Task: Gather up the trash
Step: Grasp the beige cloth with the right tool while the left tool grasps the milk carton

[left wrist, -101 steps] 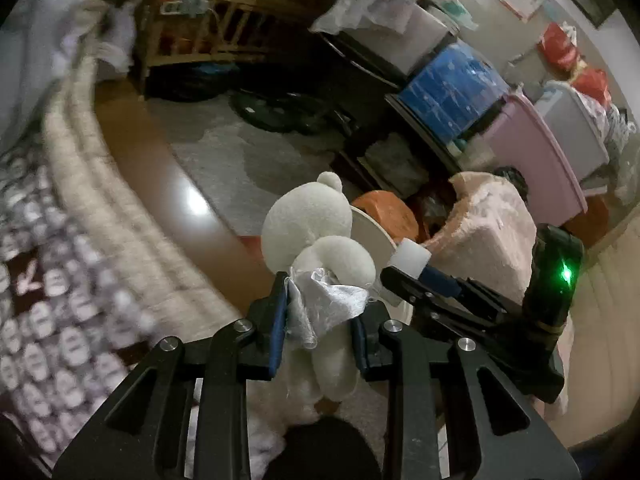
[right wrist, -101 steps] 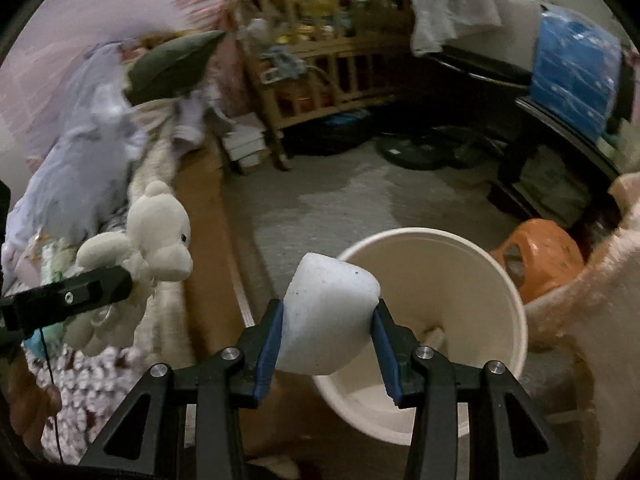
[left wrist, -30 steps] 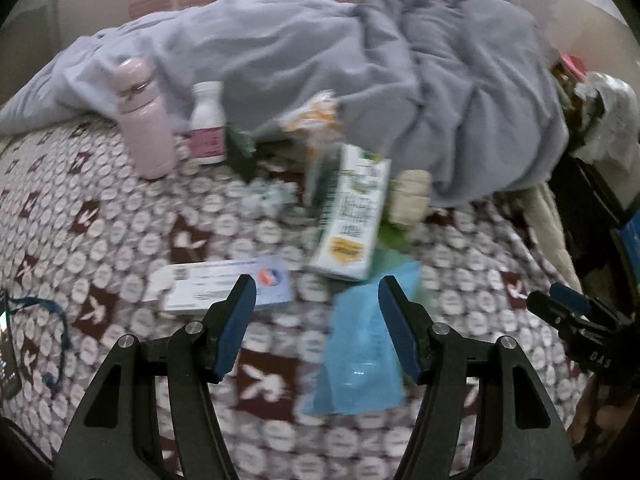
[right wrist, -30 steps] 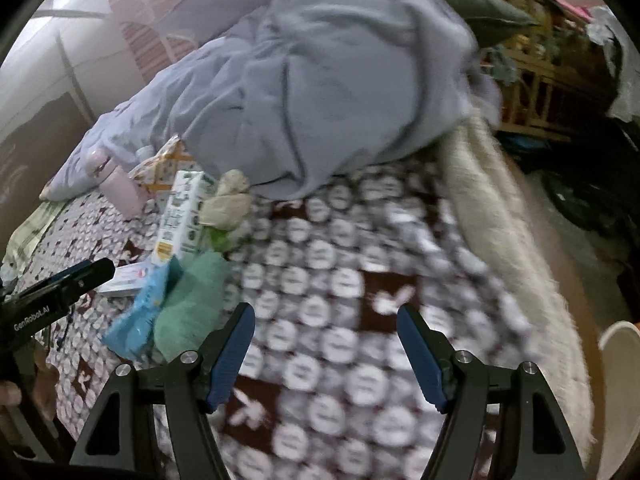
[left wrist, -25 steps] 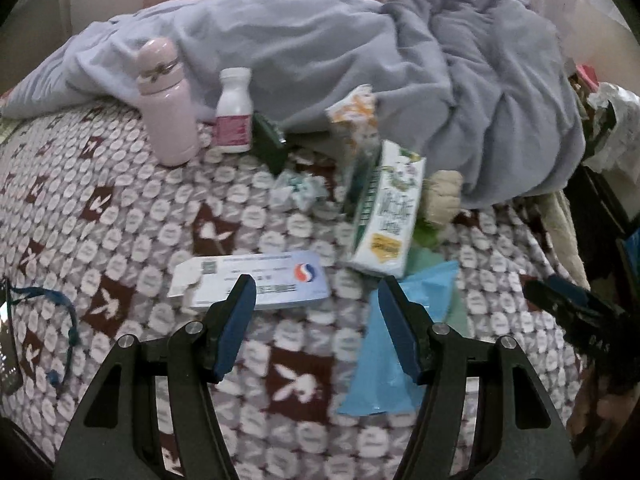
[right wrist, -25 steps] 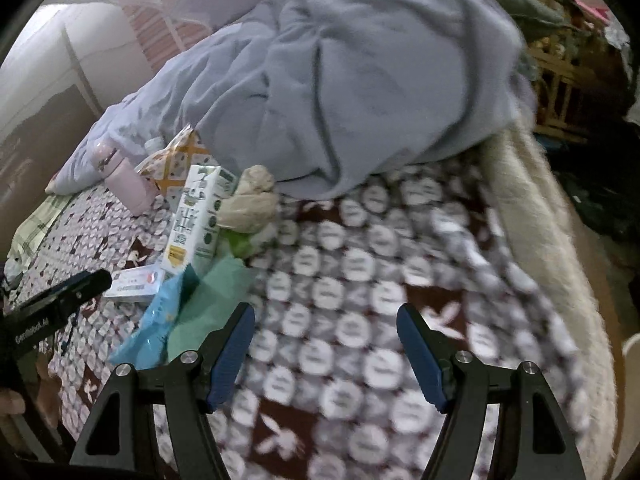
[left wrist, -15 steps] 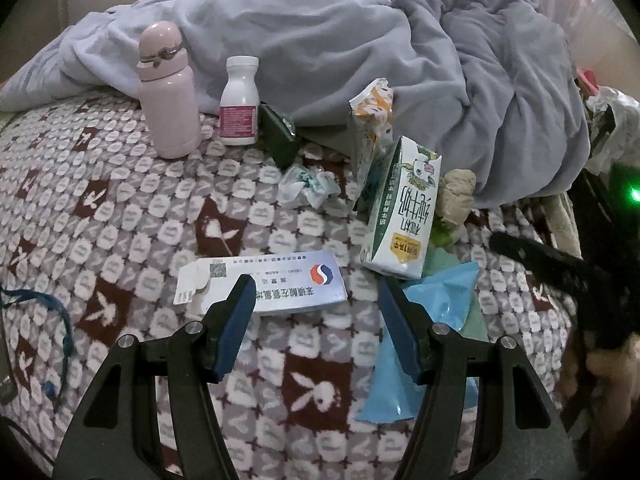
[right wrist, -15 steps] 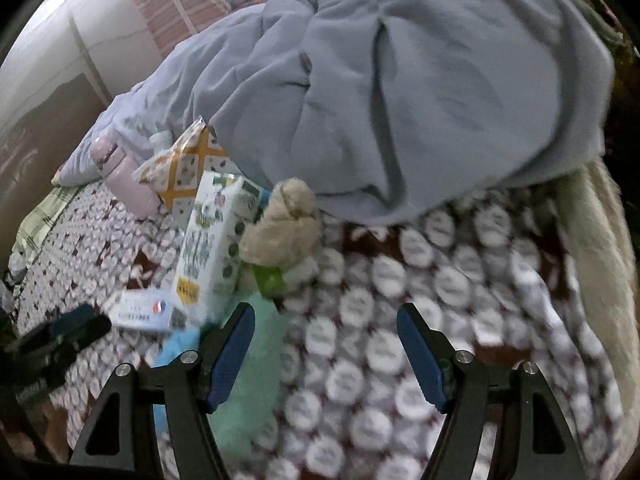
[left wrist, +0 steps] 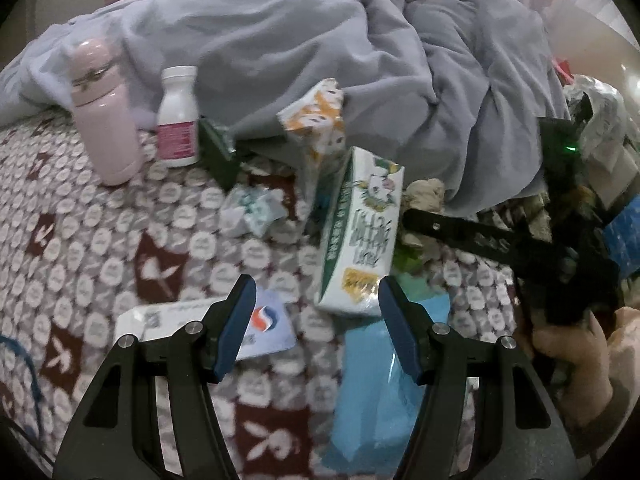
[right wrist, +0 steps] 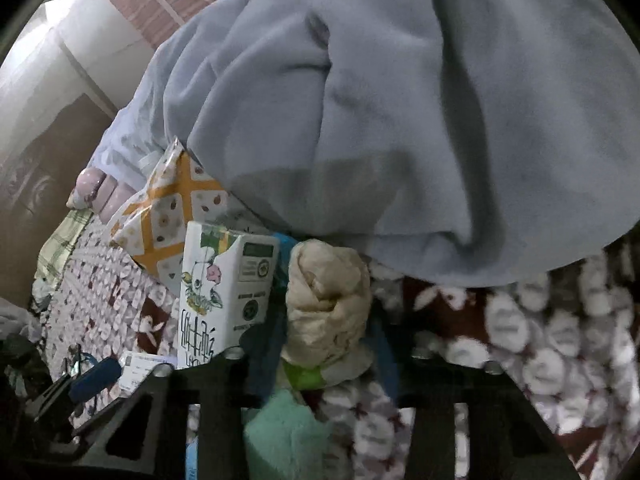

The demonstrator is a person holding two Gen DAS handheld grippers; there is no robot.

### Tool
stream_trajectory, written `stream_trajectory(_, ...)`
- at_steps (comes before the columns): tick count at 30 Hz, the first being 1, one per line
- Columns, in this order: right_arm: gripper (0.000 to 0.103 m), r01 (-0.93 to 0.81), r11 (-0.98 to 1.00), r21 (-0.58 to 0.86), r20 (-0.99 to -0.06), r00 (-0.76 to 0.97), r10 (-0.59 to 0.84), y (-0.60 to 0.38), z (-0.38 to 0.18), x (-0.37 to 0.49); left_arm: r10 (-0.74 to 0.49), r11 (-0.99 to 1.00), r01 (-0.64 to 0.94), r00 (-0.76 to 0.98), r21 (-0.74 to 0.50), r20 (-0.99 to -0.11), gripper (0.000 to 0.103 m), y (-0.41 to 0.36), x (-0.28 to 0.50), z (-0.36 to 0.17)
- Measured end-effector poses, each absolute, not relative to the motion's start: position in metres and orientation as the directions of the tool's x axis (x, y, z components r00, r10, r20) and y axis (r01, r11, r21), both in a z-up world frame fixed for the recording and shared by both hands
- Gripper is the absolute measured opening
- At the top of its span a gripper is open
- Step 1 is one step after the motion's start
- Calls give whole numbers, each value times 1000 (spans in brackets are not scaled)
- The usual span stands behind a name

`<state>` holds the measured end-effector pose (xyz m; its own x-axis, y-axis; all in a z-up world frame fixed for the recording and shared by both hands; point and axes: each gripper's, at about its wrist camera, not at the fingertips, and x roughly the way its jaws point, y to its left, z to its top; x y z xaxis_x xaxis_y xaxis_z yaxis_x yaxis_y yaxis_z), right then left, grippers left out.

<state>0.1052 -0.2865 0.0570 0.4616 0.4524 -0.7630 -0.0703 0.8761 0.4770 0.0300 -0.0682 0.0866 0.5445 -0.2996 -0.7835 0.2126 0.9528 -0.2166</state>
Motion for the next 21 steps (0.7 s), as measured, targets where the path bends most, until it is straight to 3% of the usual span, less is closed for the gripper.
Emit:
stream_trajectory(9,29,-104,890,443,-716,556,422,-322,90,58,-298,954,201,513,-224,-805,62,-95,65,64)
stream_trajectory(16,29,-94,883,460,-704,567,427,-334,96,42,-377,925,237,451,-298,-809,58,-106,79,54)
stream_trajectory(21,29,-95,891,444,-717,558,417,-337,94,29,-349,933,250,456,-258,-819,59,-116,79,54)
